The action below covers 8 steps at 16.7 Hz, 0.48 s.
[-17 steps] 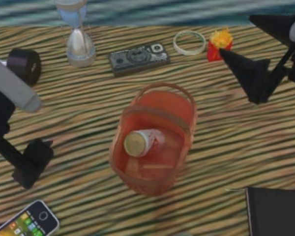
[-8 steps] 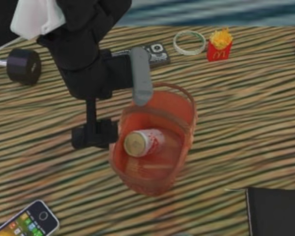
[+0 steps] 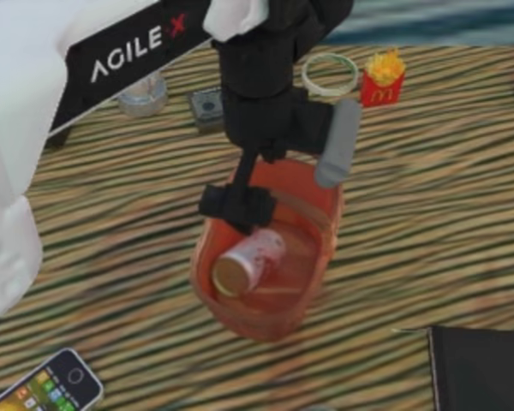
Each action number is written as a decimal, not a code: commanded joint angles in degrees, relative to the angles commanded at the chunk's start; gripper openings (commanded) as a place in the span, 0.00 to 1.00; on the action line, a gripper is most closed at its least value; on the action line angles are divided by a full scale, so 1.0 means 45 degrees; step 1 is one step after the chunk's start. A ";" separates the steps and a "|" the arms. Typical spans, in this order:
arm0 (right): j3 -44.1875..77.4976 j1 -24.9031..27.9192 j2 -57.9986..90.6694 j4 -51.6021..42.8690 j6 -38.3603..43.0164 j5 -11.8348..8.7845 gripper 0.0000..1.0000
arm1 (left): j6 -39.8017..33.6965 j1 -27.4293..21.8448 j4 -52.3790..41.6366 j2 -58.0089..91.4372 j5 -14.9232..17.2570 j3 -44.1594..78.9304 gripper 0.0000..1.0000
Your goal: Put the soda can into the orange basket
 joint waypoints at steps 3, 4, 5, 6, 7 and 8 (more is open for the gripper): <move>-0.0124 -0.0043 -0.0392 -0.0200 0.0033 0.0158 1.00 | 0.0209 -0.0085 -0.0084 0.0314 -0.0086 0.0408 1.00; -0.0124 -0.0043 -0.0392 -0.0200 0.0033 0.0158 1.00 | 0.0209 -0.0085 -0.0084 0.0314 -0.0086 0.0408 1.00; -0.0124 -0.0043 -0.0392 -0.0200 0.0033 0.0158 1.00 | 0.0209 -0.0085 -0.0084 0.0314 -0.0086 0.0408 1.00; -0.0124 -0.0043 -0.0392 -0.0200 0.0033 0.0158 1.00 | 0.0209 -0.0085 -0.0084 0.0314 -0.0086 0.0408 1.00; -0.0124 -0.0043 -0.0392 -0.0200 0.0033 0.0158 1.00 | 0.0194 -0.0019 -0.0059 0.0280 -0.0069 0.0378 1.00; -0.0124 -0.0043 -0.0392 -0.0200 0.0033 0.0158 1.00 | 0.0205 -0.0031 -0.0021 0.0280 -0.0073 0.0329 1.00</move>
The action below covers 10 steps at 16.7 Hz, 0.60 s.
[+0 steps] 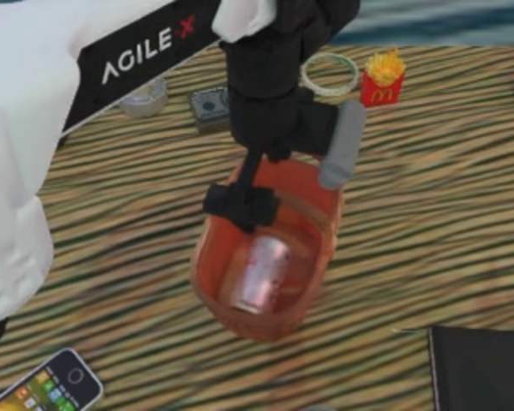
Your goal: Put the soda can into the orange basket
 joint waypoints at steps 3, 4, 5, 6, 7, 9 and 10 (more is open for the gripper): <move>0.0000 0.0000 0.0000 0.0000 0.0000 0.0000 1.00 | 0.0020 -0.0039 0.0559 -0.0036 -0.0013 -0.0614 1.00; 0.0000 0.0000 0.0000 0.0000 0.0000 0.0000 1.00 | 0.0015 -0.0042 0.0771 -0.0051 -0.0014 -0.0842 1.00; 0.0000 0.0000 0.0000 0.0000 0.0000 0.0000 1.00 | 0.0012 -0.0044 0.0934 -0.0062 -0.0014 -0.1016 1.00; 0.0000 0.0000 0.0000 0.0000 0.0000 0.0000 1.00 | 0.0011 -0.0045 0.1008 -0.0067 -0.0014 -0.1095 1.00; 0.0000 0.0000 0.0000 0.0000 0.0000 0.0000 1.00 | 0.0011 -0.0045 0.1009 -0.0068 -0.0014 -0.1096 1.00; 0.0000 0.0000 0.0000 0.0000 0.0000 0.0000 1.00 | 0.0011 -0.0045 0.1009 -0.0068 -0.0014 -0.1096 1.00; 0.0000 0.0000 0.0000 0.0000 0.0000 0.0000 1.00 | 0.0011 -0.0045 0.1009 -0.0068 -0.0014 -0.1096 0.92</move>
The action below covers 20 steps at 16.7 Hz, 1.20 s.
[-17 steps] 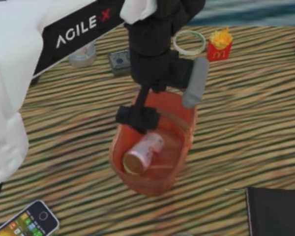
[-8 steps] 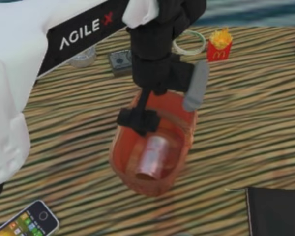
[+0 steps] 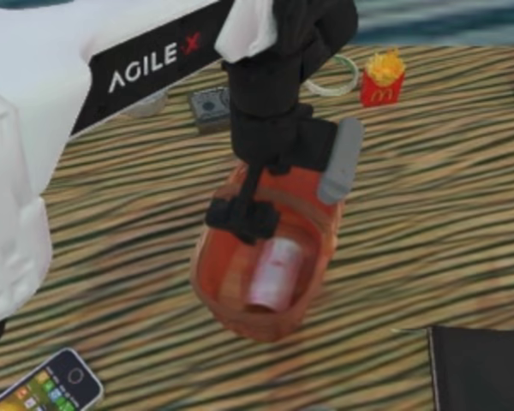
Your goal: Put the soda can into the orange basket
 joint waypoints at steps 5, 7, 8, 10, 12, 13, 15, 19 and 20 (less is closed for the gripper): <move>0.0000 0.0000 0.0000 0.0000 0.0000 0.0000 1.00 | 0.0000 0.0000 0.0000 0.0000 0.0000 0.0000 0.55; 0.0000 0.0000 0.0000 0.0000 0.0000 0.0000 1.00 | 0.0000 0.0000 0.0000 0.0000 0.0000 0.0000 0.40; 0.0000 0.0000 0.0000 0.0000 0.0000 0.0000 1.00 | 0.0000 0.0000 0.0000 0.0000 0.0000 0.0000 0.32; 0.0000 0.0000 0.0000 0.0000 0.0000 0.0000 1.00 | 0.0000 0.0000 0.0000 0.0000 0.0000 0.0000 0.17; 0.0000 0.0000 0.0000 0.0000 0.0000 0.0000 1.00 | 0.0000 0.0000 0.0000 0.0000 0.0000 0.0000 0.02; 0.0000 0.0000 0.0000 0.0000 0.0000 0.0000 1.00 | 0.0000 0.0000 0.0000 0.0000 0.0000 0.0000 0.00; 0.0000 0.0000 0.0000 0.0000 0.0000 0.0000 1.00 | 0.0000 0.0000 0.0000 0.0000 0.0000 0.0000 0.00; 0.0000 0.0000 0.0000 0.0000 0.0000 0.0000 1.00 | 0.0000 0.0000 0.0000 0.0000 0.0000 0.0000 0.00; 0.0000 0.0000 0.0000 0.0000 0.0000 0.0000 1.00 | 0.0000 0.0000 0.0000 0.0000 0.0000 0.0000 0.00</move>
